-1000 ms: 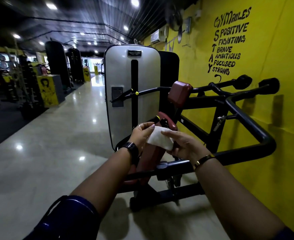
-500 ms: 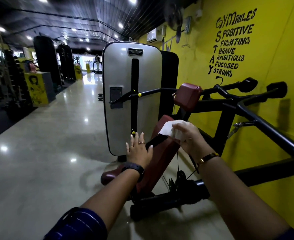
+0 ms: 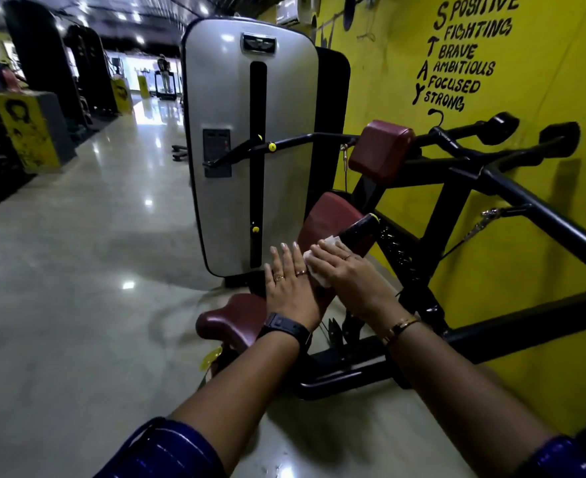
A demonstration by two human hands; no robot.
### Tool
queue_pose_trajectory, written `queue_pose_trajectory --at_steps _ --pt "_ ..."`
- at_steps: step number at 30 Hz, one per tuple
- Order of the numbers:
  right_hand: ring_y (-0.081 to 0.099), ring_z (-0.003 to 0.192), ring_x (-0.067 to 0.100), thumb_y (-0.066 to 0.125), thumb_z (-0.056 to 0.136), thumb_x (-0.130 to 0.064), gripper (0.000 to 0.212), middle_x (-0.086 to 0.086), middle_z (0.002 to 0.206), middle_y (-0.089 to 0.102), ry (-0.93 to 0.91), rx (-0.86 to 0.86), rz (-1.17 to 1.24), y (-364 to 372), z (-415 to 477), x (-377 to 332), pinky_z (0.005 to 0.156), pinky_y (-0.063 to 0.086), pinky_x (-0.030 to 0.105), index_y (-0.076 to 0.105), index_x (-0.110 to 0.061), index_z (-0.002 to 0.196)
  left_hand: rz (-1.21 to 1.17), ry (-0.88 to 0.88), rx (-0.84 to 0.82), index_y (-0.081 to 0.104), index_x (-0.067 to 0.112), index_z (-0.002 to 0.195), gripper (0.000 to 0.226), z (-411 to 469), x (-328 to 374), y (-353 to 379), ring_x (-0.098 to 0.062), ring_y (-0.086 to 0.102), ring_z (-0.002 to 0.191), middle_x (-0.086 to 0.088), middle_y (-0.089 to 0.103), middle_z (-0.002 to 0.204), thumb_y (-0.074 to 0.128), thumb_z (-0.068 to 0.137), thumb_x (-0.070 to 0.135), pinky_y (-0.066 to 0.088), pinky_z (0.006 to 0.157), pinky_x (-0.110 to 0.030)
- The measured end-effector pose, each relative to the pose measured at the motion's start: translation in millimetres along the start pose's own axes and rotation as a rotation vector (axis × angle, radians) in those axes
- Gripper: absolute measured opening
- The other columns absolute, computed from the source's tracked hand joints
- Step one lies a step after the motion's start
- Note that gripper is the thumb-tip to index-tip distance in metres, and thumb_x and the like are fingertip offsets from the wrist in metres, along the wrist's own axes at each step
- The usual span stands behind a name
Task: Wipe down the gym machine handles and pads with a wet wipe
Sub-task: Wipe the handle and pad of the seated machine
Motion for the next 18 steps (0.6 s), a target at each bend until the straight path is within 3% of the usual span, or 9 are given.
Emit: queue_pose_trajectory --at_steps 5,10,14,18 --pt "0.057 0.118 0.039 0.046 0.086 -0.002 0.039 0.025 0.124 0.061 0.212 -0.016 -0.005 5.7 3.0 25.2 0.107 0.031 0.048 0.063 0.003 0.120 -0.084 -0.010 0.025 -0.023 0.007 0.150 0.089 2.9 -2.7 1.8 -0.029 -0.025 0.146 -0.012 -0.021 0.160 0.042 0.099 0.040 -0.014 0.117 -0.043" --pt "0.058 0.119 0.032 0.031 0.083 -0.015 0.051 0.017 0.123 0.064 0.045 -0.128 0.006 19.7 2.5 3.3 0.108 0.030 0.047 0.065 -0.003 0.120 -0.017 0.006 0.018 -0.031 0.007 0.144 0.087 2.9 -2.4 1.2 -0.030 -0.025 0.146 -0.014 -0.024 0.159 0.039 0.101 0.035 -0.012 0.118 -0.045" --pt "0.063 0.113 0.031 0.036 0.090 -0.016 0.042 0.019 0.116 0.067 0.177 0.015 0.043 2.2 -7.0 22.9 0.105 0.041 0.049 0.070 -0.001 0.110 -0.052 -0.006 0.025 -0.025 0.008 0.149 0.090 3.5 -2.9 2.5 -0.028 -0.025 0.146 -0.012 -0.022 0.160 0.041 0.099 0.042 -0.014 0.117 -0.044" --pt "0.059 0.116 0.038 0.037 0.087 -0.011 0.044 0.026 0.120 0.063 0.226 0.000 -0.012 6.7 0.6 25.4 0.104 0.034 0.050 0.064 0.005 0.117 -0.085 0.006 0.010 -0.018 0.011 0.153 0.083 3.4 -1.3 0.1 -0.025 -0.023 0.147 -0.010 -0.019 0.161 0.033 0.099 0.047 -0.010 0.119 -0.041"
Point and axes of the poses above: each hand's wrist, its own z-axis towards the middle knuckle, its own y-axis out of the palm, x = y × z, the point moved 8 cm from there along z, towards the middle knuckle
